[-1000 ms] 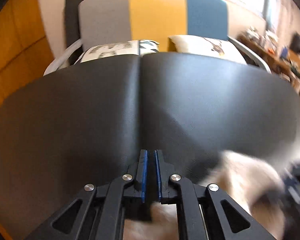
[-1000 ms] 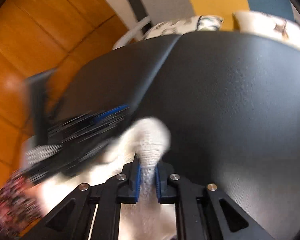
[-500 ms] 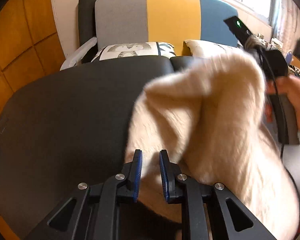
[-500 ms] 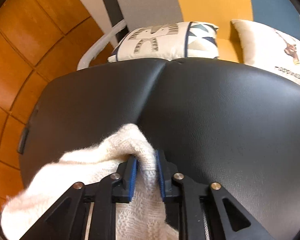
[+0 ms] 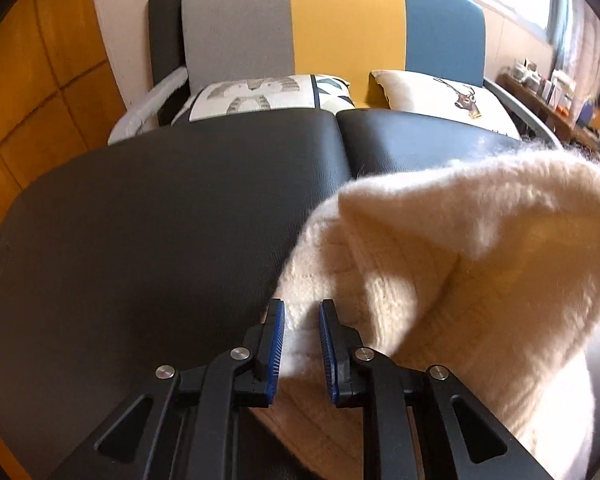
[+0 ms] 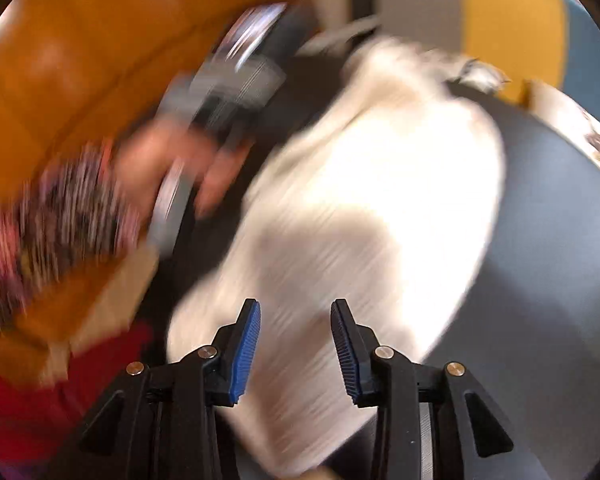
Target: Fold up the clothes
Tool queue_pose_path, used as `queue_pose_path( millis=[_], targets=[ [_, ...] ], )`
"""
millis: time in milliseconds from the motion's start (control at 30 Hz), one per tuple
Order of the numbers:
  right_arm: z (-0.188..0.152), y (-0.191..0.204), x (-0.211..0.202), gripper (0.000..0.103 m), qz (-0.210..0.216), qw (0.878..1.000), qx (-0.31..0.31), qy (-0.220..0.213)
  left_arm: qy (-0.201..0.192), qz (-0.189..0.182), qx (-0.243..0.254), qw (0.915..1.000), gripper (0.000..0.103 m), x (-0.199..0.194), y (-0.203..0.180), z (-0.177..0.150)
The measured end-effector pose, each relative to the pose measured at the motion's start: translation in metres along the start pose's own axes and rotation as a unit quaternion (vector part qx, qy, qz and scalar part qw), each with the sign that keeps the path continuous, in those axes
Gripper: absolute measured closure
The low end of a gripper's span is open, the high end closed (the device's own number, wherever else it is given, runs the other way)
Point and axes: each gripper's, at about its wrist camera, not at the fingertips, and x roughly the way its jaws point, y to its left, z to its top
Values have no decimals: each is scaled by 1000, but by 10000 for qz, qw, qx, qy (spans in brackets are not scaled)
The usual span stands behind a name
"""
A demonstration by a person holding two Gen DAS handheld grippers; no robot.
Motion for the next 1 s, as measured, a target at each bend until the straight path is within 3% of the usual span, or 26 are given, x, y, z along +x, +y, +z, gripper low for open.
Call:
queue_pose_path(
  millis=[67, 133, 167, 200, 233, 333, 433, 633, 733, 767, 800, 833, 900, 967, 1000],
  targets=[
    [-9, 21, 15, 61, -560, 9958, -710, 107, -57, 90, -58, 9999, 84, 0, 6, 13],
    [-15, 38, 26, 61, -1138, 9842, -1355, 45, -122, 122, -263, 9995, 84, 0, 17, 25],
    [-17, 40, 26, 64, -1262, 9804, -1510, -57, -117, 125, -391, 9991, 84, 0, 23, 28],
    [-19, 39, 24, 81, -1361, 9772, -1627, -134, -107, 88, -502, 9986, 84, -2, 28, 29],
    [-19, 30, 18, 92, -1321, 9785, -1571, -175, -103, 25, -594, 9982, 84, -4, 32, 30],
    [-16, -14, -8, 98, -908, 9919, -833, -308, -220, 104, -413, 9989, 83, -9, 33, 28],
    [-16, -57, -36, 100, -1499, 9858, -493, -576, -172, 277, -105, 9994, 81, -6, 26, 23],
    [-5, -178, -64, 100, -2224, 9695, 687, -763, -152, 117, 148, 9997, 81, 0, 4, 34],
    [0, -221, -61, 94, -1595, 9742, 1371, -821, -304, 160, 435, 9985, 80, -1, -11, 43],
    [-5, -223, -68, 89, -1456, 9727, 1540, -943, -378, 196, 570, 9975, 80, -2, -17, 46],
    [-15, -219, -81, 77, -1417, 9690, 1683, -1124, -452, 233, 704, 9962, 80, -3, -22, 49],
    [-25, -214, -94, 76, -1377, 9647, 1825, -1304, -526, 269, 838, 9947, 78, -4, -27, 52],
    [-48, -188, -114, 75, -1197, 9635, 1777, -1605, -786, 434, 1217, 9885, 67, -4, -35, 60],
    [-72, -156, -132, 68, -978, 9641, 1601, -1881, -972, 514, 1512, 9824, 47, 1, -36, 71],
    [-77, -142, -136, 64, -903, 9658, 1460, -1944, -1000, 457, 1571, 9814, 46, 5, -35, 78]
  ],
)
